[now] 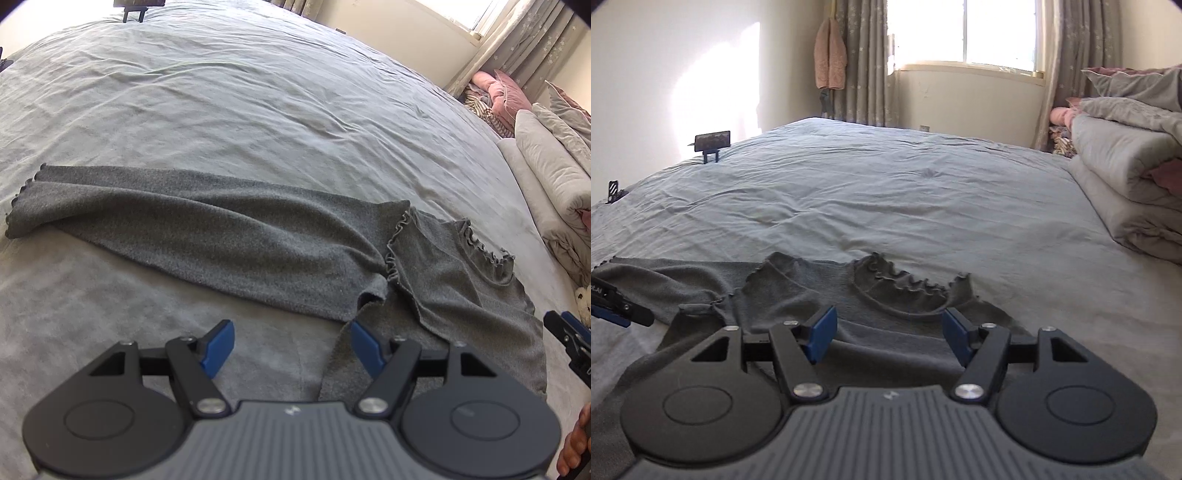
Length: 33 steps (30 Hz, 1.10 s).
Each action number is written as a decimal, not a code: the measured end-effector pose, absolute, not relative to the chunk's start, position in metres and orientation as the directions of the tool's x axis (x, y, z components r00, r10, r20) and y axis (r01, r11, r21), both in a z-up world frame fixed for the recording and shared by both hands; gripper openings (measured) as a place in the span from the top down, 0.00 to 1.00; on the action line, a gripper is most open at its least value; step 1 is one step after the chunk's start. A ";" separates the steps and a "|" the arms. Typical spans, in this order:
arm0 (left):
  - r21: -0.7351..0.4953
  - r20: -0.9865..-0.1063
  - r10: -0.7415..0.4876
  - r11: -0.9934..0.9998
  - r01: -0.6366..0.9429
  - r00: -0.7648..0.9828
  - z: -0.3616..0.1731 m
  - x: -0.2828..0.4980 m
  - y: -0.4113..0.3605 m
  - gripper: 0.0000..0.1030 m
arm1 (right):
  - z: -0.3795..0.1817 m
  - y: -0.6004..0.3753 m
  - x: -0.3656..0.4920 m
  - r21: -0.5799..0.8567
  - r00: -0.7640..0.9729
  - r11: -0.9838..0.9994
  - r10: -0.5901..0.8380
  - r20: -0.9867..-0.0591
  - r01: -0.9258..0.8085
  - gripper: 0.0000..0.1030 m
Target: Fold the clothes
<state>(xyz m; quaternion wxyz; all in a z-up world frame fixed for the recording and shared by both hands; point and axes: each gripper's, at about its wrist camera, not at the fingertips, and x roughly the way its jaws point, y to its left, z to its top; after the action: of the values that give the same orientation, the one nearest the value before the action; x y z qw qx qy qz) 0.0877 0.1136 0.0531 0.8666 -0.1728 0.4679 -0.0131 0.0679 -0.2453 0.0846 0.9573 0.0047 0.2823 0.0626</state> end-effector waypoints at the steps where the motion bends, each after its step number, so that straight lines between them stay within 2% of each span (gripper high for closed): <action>1: -0.314 -0.806 -0.185 0.939 -0.140 0.562 0.053 0.088 0.114 0.31 | 0.082 -0.269 0.064 0.096 0.825 0.994 0.095 -0.556 -0.050 0.35; 5: -0.311 -0.803 -0.184 0.941 -0.135 0.566 0.054 0.087 0.112 0.31 | 0.063 -0.332 0.036 0.227 0.785 0.971 0.081 -0.614 0.078 0.37; 10: -0.300 -0.805 -0.177 0.945 -0.131 0.567 0.052 0.087 0.110 0.31 | 0.048 -0.344 0.022 0.295 0.754 0.955 0.177 -0.632 0.023 0.37; 12: -0.297 -0.805 -0.175 0.946 -0.129 0.567 0.051 0.088 0.110 0.31 | 0.037 -0.340 0.021 0.259 0.723 0.966 0.186 -0.665 -0.011 0.41; 13: -0.295 -0.806 -0.174 0.947 -0.129 0.565 0.051 0.088 0.110 0.31 | 0.032 -0.337 0.022 0.230 0.706 0.973 0.179 -0.685 -0.023 0.63; 14: -0.294 -0.807 -0.174 0.947 -0.130 0.564 0.050 0.088 0.110 0.31 | 0.028 -0.337 0.022 0.219 0.698 0.976 0.170 -0.695 -0.020 0.90; 16: -0.294 -0.809 -0.174 0.947 -0.130 0.562 0.049 0.088 0.110 0.31 | 0.026 -0.345 0.020 0.249 0.704 0.968 0.164 -0.691 0.019 0.94; 20: -0.296 -0.806 -0.176 0.946 -0.129 0.565 0.050 0.088 0.110 0.31 | 0.048 -0.349 0.011 0.282 0.741 0.958 0.158 -0.653 0.045 0.94; 23: -0.294 -0.808 -0.175 0.947 -0.129 0.563 0.049 0.088 0.109 0.31 | 0.031 -0.355 0.018 0.284 0.700 0.954 0.136 -0.701 0.100 0.95; 27: -0.301 -0.809 -0.178 0.944 -0.135 0.561 0.050 0.088 0.111 0.31 | 0.025 -0.362 0.021 0.334 0.696 0.935 0.162 -0.700 0.118 0.92; 28: -0.303 -0.808 -0.179 0.943 -0.135 0.561 0.050 0.088 0.111 0.31 | 0.031 -0.363 0.022 0.333 0.703 0.937 0.169 -0.691 0.101 0.86; 30: -0.305 -0.808 -0.181 0.943 -0.136 0.561 0.050 0.088 0.111 0.31 | 0.044 -0.365 0.029 0.307 0.735 0.946 0.134 -0.665 0.105 0.67; 31: -0.303 -0.808 -0.180 0.944 -0.133 0.561 0.050 0.088 0.110 0.31 | 0.048 -0.368 0.037 0.315 0.745 0.942 0.126 -0.655 0.118 0.49; 33: -0.299 -0.809 -0.179 0.946 -0.129 0.559 0.049 0.088 0.108 0.31 | 0.047 -0.371 0.060 0.366 0.741 0.922 0.159 -0.653 0.124 0.46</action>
<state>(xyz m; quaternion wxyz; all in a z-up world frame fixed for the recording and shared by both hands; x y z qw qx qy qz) 0.0880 0.1084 0.0490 0.8676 -0.1642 0.4691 -0.0145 0.0602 -0.3707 0.0465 0.9120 0.1967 0.3599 0.0097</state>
